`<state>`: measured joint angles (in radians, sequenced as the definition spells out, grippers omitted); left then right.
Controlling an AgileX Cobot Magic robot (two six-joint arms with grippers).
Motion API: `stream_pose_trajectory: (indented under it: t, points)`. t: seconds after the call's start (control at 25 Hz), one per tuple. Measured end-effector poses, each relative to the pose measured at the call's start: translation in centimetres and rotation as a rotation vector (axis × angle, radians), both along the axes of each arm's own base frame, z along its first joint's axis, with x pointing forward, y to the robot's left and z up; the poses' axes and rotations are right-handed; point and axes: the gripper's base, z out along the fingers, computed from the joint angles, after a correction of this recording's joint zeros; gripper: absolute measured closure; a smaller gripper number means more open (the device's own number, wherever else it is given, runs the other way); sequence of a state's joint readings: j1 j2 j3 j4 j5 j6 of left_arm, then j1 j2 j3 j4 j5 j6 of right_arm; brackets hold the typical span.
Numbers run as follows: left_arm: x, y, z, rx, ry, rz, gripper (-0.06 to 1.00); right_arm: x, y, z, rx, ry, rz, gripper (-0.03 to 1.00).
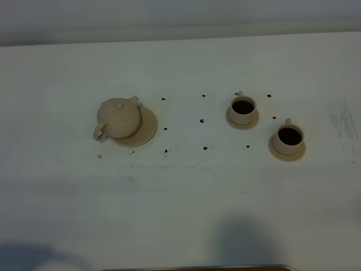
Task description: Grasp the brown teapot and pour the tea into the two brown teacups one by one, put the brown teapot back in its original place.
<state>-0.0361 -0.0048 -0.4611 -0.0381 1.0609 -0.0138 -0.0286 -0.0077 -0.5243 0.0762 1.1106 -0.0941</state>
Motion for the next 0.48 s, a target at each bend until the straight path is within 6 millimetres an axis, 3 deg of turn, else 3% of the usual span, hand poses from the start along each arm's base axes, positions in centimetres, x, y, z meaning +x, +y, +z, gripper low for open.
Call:
stream_pose_trajectory:
  t: [0.48]
  points:
    - [0.0, 0.0, 0.0, -0.001, 0.0, 0.0, 0.6, 0.0, 0.03, 0.0, 0.002, 0.0, 0.002, 0.56]
